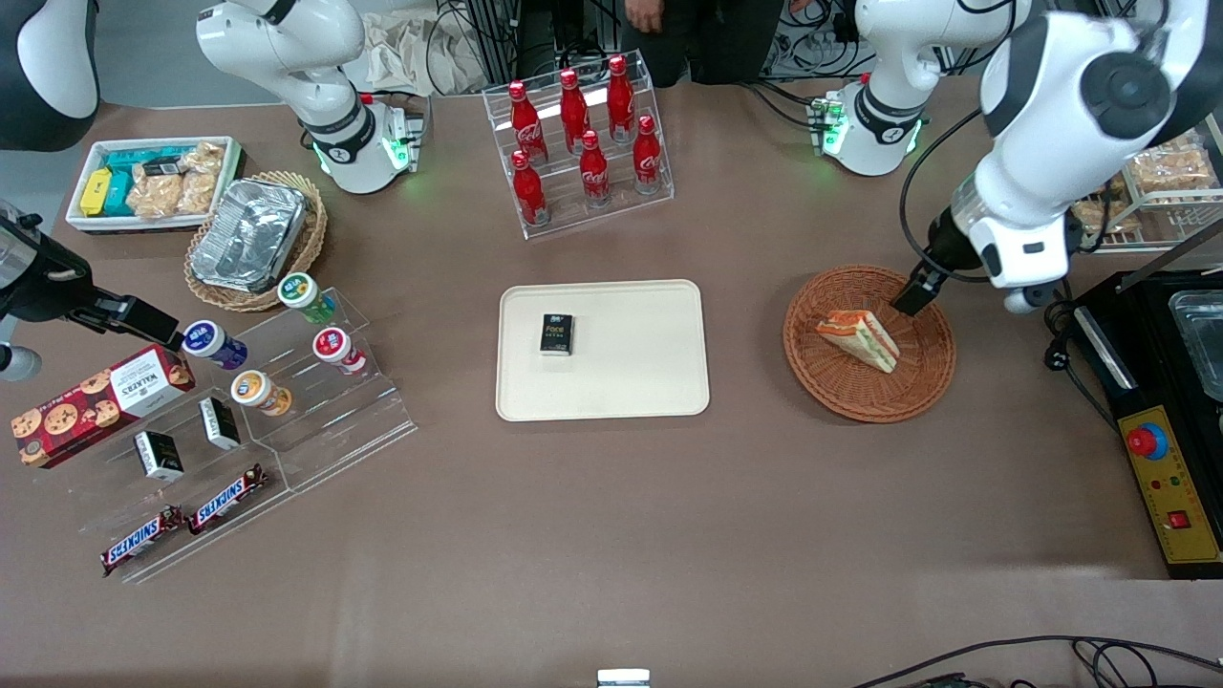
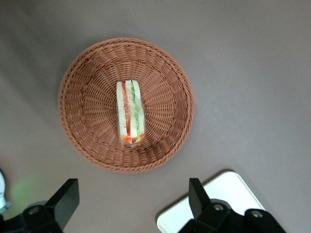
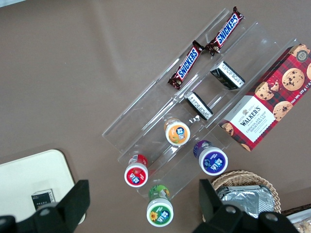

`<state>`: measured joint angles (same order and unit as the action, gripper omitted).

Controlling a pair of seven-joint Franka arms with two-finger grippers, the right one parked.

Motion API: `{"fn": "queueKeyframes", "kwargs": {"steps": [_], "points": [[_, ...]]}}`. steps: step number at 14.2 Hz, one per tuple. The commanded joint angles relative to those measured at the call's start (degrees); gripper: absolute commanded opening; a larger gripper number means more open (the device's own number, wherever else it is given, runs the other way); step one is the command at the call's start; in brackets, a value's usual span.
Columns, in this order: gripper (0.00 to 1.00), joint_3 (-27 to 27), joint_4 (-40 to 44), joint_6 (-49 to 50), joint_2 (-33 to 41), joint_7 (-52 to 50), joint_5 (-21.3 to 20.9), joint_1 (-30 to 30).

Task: Place sandwich from basket to tray
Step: 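Move the left gripper down over the sandwich in the wicker basket, then close the left gripper on the wrapped sandwich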

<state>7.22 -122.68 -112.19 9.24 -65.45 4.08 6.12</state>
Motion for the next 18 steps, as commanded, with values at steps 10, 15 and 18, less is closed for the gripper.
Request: {"fn": "queueKeyframes", "kwargs": {"steps": [10,15,18], "points": [[1.00,-0.28,-13.20,-22.62,-8.88,-3.46,-0.30,0.91],[1.00,-0.28,-14.68,-27.01,-12.76,-3.64,-0.30,1.00],[1.00,-0.37,-17.41,-31.85,-13.46,-3.72,-0.30,1.70]]}}
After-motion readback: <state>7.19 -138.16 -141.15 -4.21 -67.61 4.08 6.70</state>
